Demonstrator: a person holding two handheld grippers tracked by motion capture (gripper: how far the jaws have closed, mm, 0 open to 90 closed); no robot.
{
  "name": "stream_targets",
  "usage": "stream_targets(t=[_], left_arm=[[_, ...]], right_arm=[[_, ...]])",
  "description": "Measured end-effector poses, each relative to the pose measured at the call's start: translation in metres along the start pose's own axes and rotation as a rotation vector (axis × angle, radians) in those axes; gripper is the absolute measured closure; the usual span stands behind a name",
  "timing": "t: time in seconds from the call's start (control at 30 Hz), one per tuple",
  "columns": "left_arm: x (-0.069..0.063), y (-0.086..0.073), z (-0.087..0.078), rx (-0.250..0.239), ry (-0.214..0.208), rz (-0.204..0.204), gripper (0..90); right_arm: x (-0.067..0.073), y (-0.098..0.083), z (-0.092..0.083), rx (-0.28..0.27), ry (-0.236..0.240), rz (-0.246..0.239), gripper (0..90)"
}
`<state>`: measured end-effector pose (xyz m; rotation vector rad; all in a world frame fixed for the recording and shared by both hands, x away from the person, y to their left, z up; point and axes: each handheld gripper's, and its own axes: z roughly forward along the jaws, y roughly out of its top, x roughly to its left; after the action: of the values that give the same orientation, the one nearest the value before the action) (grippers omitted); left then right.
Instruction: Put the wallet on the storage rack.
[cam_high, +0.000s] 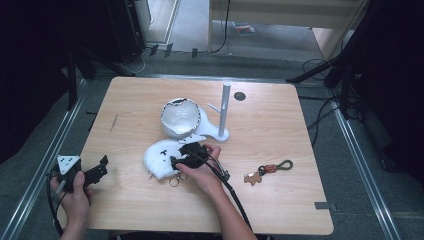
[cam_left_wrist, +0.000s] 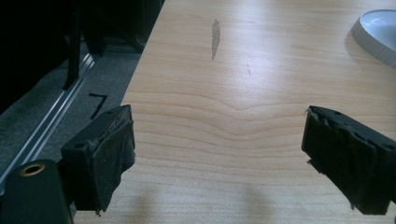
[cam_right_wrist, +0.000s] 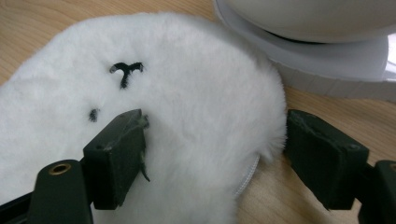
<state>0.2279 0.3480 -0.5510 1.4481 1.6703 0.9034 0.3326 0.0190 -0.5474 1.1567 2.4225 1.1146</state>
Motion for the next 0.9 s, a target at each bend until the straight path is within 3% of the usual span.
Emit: stream_targets(t=[0.17,0.2,0.23,0.27,0.4,0.43,0.6,0.67,0.8,0.9], left_arm=[[-0.001,0.000,0.000,0.001,0.008,0.000,12.7],[-0.001,0.000,0.000,0.000,0.009,-0.001,12.8],[-0.001,0.000,0.000,0.000,0.009,-0.001,12.8],[-0.001,0.000,0.000,0.000,0.009,0.000,12.9],[-0.001,0.000,0.000,0.002,0.008,0.001,13.1],[-0.001,0.000,0.000,0.004,0.009,-0.001,13.1],[0.000,0.000,0.000,0.005,0.007,0.000,13.4],[0.000,0.000,0.000,0.006,0.004,-0.002,13.6],[0.001,0.000,0.001,0.007,-0.001,-0.006,13.6],[0.001,0.000,0.001,0.006,-0.003,-0.008,13.6]], right_arm=[[0.001,-0.002,0.000,-0.020,0.025,-0.028,31.7],[0.002,-0.001,-0.001,-0.018,0.023,-0.012,42.6],[0.002,-0.001,-0.001,-0.018,0.023,-0.012,42.6],[0.002,-0.001,-0.002,-0.013,0.027,0.019,53.9],[0.003,0.000,-0.002,-0.011,0.028,0.037,63.8],[0.005,0.001,-0.002,-0.006,0.020,0.054,69.8],[0.009,-0.001,-0.002,-0.027,-0.003,0.052,76.7],[0.009,-0.005,-0.003,-0.059,0.002,0.046,79.5],[0.007,-0.009,-0.011,-0.087,0.018,0.086,80.7],[0.009,-0.012,-0.019,-0.113,0.020,0.090,80.8]])
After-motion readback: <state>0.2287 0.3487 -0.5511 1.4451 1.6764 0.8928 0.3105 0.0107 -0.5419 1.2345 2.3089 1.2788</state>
